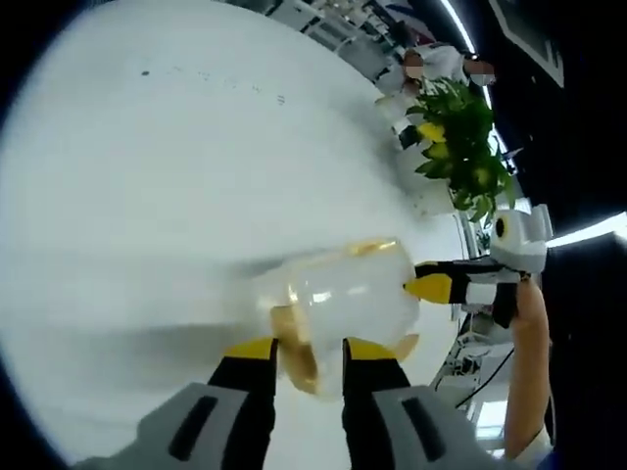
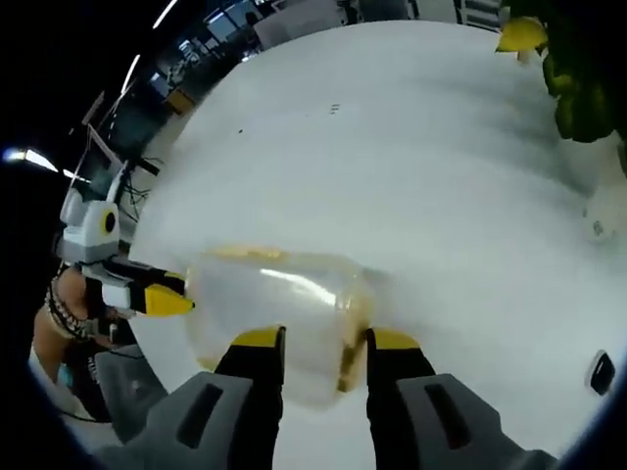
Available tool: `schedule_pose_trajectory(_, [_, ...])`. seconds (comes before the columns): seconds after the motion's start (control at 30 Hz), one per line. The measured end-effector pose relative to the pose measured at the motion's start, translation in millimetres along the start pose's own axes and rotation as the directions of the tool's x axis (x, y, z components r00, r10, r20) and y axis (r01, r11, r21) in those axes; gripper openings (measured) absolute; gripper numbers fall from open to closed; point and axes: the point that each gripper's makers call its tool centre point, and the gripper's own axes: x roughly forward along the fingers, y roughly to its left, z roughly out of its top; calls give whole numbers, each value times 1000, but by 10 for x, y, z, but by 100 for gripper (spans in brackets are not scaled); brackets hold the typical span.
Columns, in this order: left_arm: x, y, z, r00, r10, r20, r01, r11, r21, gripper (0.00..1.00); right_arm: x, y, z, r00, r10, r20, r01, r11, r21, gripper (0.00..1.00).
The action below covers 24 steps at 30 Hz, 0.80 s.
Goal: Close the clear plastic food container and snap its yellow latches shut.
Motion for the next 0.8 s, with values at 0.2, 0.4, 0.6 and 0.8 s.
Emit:
schedule_pose_trajectory(0.2, [-10, 23, -2, 1000, -31, 2, 31, 999, -24, 18, -11, 13, 20, 998, -54, -14, 53, 997, -56, 29])
schedule_pose_trajectory(0.4, [7, -27, -31, 1000, -28, -9, 28, 1000, -4, 18, -66, -10, -28, 991, -121, -62, 116, 990, -85, 27])
schedule_pose_trajectory(0.6, [12, -83, -58, 1000, -10, -23, 11, 998, 56, 18, -118, -102, -133, 990, -117, -81, 118, 993, 1, 31])
schedule_pose_trajectory(0.8, [15, -77, -68, 999, -12, -29, 13, 998, 57, 18, -152, -68, -228, 992, -81, -95, 87, 995, 58, 24])
